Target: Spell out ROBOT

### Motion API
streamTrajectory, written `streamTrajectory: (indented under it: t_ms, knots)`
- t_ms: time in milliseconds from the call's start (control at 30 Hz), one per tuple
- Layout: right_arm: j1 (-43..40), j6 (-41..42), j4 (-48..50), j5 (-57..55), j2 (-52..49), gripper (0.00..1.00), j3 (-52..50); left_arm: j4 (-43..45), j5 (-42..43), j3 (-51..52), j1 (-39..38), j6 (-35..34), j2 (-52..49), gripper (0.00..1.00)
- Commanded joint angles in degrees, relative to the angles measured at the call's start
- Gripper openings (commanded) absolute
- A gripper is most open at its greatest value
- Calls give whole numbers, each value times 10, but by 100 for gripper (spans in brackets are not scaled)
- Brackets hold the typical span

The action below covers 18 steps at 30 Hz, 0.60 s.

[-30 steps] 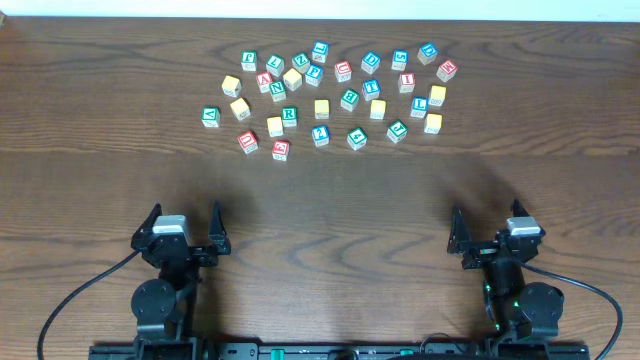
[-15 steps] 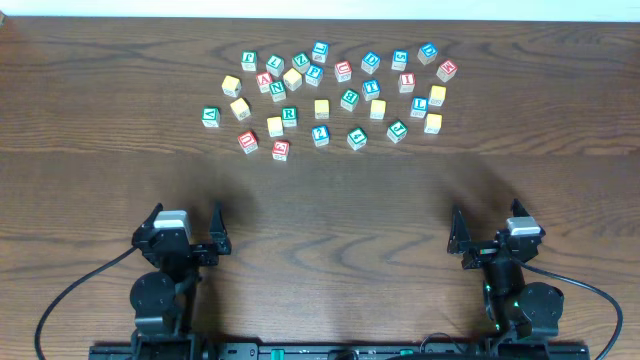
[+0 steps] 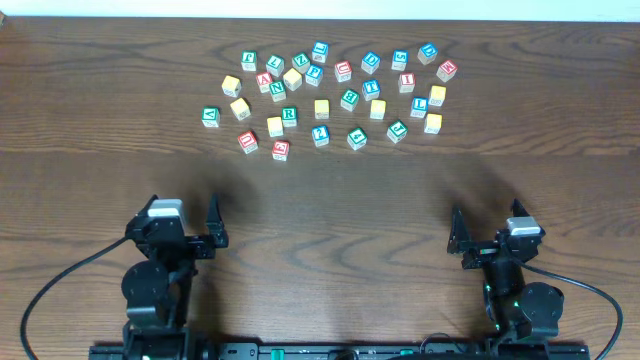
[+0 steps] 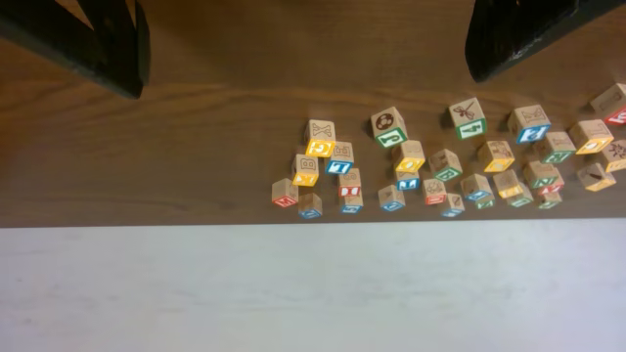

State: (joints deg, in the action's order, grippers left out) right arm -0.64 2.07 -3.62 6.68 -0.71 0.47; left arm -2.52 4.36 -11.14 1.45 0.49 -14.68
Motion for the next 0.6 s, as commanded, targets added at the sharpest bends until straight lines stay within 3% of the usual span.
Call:
streamTrajectory:
  t_ms: [0, 267, 567]
  knots:
    - [2, -9, -2, -1, 3, 99, -2, -5, 6, -44, 2, 10, -26, 98]
    - [2, -9, -2, -1, 3, 99, -2, -49, 41, -189, 2, 10, -184, 98]
    - [2, -9, -2, -1, 3, 99, -2, -181, 57, -440, 2, 10, -414, 98]
